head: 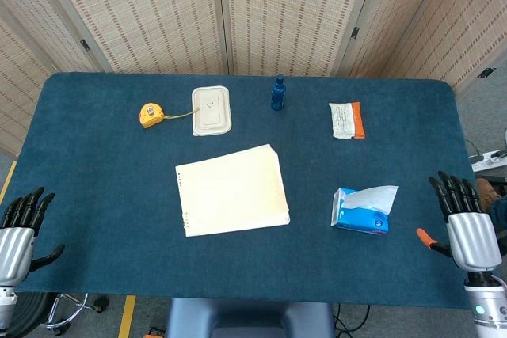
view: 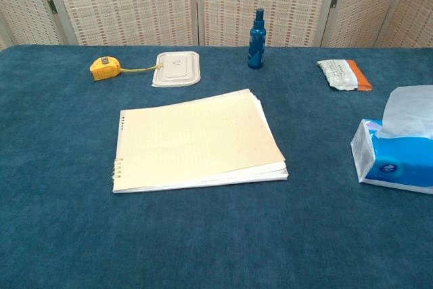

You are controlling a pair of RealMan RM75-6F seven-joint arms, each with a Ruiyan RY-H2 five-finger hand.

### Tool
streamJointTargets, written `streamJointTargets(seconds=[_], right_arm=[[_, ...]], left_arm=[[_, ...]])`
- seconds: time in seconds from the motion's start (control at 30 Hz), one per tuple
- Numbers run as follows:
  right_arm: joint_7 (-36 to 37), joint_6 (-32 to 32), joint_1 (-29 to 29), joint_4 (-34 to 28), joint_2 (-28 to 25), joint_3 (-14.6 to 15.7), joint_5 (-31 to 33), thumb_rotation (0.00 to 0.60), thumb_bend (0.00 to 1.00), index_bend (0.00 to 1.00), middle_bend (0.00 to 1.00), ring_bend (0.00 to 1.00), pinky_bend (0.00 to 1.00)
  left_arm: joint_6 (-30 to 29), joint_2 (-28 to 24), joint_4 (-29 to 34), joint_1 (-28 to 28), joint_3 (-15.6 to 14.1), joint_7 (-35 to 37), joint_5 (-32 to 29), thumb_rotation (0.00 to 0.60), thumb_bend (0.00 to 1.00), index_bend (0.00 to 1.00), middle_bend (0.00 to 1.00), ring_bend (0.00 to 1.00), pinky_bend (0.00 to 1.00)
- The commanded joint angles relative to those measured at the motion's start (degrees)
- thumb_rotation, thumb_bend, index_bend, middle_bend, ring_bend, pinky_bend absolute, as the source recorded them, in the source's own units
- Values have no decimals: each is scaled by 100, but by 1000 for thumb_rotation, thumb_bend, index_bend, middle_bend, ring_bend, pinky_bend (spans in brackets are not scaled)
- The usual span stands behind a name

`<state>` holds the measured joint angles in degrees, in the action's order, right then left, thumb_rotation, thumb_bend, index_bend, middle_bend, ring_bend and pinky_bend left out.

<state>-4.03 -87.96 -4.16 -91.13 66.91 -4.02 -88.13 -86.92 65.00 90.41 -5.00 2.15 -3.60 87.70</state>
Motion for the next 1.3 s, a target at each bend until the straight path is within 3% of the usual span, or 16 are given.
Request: streamJointTargets(seconds=[0.03,0.63,0.8,1.07,1.3], right_arm=[[1,-21,7,18,4,10,-25,600,90,0,0,0,15],[263,96,-85,60,13,-69,18,600,92,38,21,0,15],[454,817,-510,25,44,-222,266,600,122,147,82,0,15],[0,1899,-1230,-44,292,-599,1045,600,176,268,146,0,14],[-206,2337,-1593,-118,516,-741,1457,600,215,342,196,0,14]], left_arm=[[2,0,12,-13,2,-19,20,600,261,0,0,0,101],[112,-33,81,-51,-44,-101,30,600,259,0,0,0,101],[109,10,89,-72,-61,-180,97,600,259,0,0,0,103],[172,48,79,-92,-104,-241,118,600,259,0,0,0,106],[164,48,71,-99,-109,-187,138,600,260,0,0,0,106]])
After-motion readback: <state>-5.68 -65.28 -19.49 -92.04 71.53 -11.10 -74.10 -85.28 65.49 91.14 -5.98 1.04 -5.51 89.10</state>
